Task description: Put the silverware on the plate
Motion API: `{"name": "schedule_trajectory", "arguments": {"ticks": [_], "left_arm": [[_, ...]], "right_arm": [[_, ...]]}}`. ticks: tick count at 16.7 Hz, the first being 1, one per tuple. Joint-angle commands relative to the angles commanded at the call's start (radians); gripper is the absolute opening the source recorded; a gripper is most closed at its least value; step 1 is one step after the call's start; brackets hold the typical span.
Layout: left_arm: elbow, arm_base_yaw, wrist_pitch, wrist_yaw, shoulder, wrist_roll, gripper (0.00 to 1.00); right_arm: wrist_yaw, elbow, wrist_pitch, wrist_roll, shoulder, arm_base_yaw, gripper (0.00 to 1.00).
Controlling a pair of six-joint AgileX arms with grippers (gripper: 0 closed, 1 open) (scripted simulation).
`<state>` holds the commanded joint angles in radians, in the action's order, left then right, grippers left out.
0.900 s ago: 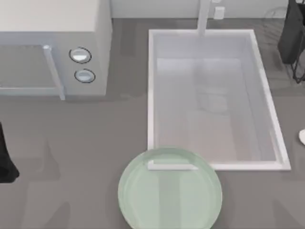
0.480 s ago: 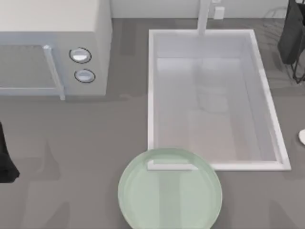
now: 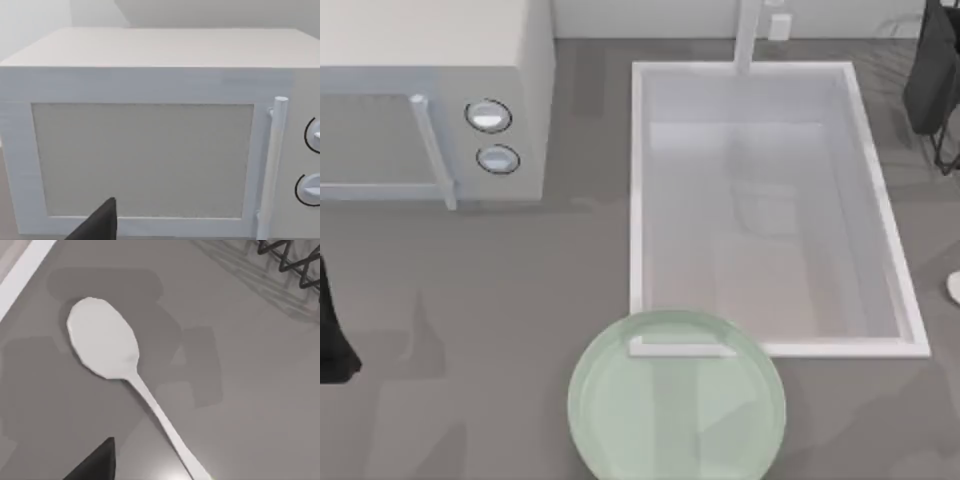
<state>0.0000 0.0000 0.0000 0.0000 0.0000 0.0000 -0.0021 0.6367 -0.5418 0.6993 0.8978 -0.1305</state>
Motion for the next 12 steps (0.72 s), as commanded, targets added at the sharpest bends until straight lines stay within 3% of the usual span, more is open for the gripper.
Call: {"name": "schedule_trajectory", "arguments": {"ticks": [7, 12], "left_arm": [[0.0, 0.0, 0.0, 0.0, 0.0, 0.0, 1.0], [0.0, 0.0, 0.0, 0.0, 0.0, 0.0, 1.0]], "right_arm": [[0.006, 0.424, -0.366, 0.463, 0.612, -0.095, 1.0], [0.008, 0.615, -0.504, 0.655, 0.855, -0.135, 1.0]]}}
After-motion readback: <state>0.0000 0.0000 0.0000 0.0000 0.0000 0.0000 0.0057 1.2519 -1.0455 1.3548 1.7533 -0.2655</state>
